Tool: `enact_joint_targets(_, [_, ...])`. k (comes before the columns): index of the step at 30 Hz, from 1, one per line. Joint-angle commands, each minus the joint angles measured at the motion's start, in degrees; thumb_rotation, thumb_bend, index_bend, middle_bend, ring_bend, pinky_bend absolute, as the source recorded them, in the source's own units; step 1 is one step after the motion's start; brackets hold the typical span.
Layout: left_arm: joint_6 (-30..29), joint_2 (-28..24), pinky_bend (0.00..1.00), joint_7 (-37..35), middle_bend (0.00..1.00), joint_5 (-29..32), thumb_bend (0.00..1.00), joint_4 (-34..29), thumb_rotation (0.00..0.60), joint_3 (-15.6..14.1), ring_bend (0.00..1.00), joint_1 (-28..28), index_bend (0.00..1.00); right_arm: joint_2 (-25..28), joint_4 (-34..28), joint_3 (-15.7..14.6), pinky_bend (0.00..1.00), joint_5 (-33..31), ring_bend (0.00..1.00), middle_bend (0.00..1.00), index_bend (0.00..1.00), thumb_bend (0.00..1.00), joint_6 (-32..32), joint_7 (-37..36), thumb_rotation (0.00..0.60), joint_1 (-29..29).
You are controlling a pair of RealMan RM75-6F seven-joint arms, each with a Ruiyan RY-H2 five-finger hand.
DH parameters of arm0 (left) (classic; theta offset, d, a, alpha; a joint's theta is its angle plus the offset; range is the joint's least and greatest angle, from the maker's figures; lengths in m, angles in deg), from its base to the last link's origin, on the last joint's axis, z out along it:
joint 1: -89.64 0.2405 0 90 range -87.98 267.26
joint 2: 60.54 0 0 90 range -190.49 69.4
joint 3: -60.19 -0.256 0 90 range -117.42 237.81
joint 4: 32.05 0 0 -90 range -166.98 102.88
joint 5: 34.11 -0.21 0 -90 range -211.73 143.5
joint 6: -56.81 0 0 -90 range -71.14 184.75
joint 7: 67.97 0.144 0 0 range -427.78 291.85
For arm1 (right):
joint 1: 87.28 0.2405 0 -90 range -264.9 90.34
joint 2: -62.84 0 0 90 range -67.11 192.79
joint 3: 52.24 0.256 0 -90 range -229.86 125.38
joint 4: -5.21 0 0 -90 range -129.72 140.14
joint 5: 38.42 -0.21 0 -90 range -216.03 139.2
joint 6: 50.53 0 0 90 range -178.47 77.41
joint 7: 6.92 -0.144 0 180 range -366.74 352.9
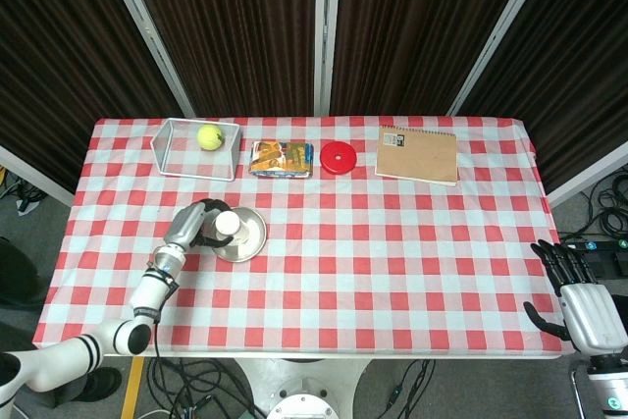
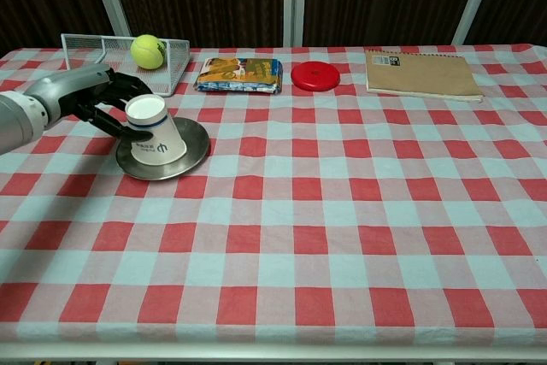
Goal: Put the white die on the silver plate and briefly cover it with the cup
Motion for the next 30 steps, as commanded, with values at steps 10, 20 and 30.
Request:
enact_joint_targets(10, [0.73, -0.33, 0.17, 0.91, 0.33, -0.88, 0.29, -0.92, 0.6, -0.82, 0.15, -0.67, 0.5, 0.35, -0.27, 0.12, 0.0, -0.43, 0.0, 0.04, 0.02, 0.23, 0.2, 0.25, 0.6, 0.0])
enact_joint_targets(20, [-0.29, 0.65, 0.17, 2.71, 0.33, 1.9, 0.29, 1.53, 0.6, 1.0, 0.15, -0.93, 0.5, 0.26, -0.07, -0.16, 0.0, -0.09, 0.0, 0.04, 0.02, 0.23, -0.2, -0.1, 0.6, -0.33])
enact_joint_targets(30, [-8.89, -6.86, 0.16, -4.48, 0.33, -3.27, 0.29, -7.47, 0.6, 2.05, 0.15, 4.08, 0.5, 0.32, 0.11, -0.06, 0.0, 0.18, 0.0, 0.04, 0.02, 0.23, -0.95, -0.36, 0.6, -0.6])
